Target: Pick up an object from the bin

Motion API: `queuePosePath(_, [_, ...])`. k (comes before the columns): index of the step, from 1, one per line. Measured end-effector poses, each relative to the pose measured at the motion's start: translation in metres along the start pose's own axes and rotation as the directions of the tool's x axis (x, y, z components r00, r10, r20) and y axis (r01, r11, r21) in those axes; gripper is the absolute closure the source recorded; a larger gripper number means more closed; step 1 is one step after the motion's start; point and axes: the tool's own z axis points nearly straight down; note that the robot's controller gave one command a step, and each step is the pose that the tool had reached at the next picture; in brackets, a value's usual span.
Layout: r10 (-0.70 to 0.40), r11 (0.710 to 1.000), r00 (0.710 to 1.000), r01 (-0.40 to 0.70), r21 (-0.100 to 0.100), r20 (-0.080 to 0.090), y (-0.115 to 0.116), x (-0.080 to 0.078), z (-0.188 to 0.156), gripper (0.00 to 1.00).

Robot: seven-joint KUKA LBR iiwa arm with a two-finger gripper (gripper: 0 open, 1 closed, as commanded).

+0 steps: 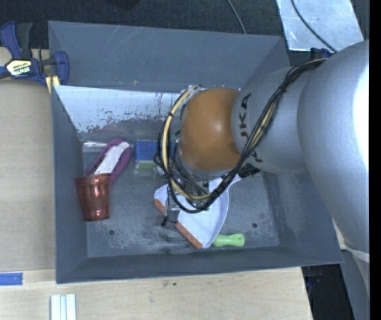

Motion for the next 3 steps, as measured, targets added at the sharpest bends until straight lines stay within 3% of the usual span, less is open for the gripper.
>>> queuePosePath(1, [-0.17,0.985,0.985,0.17,0.001,-0.004,-0.007,-0.014,-0.091,0.0])
queuePosePath(2, [-0.006,1.0,1.0,0.006,0.0,0.0,-0.021,-0.001,-0.03,0.0])
queuePosePath(3, [-0.171,0.985,0.985,0.171,0.001,0.006,-0.014,-0.011,-0.063,0.0])
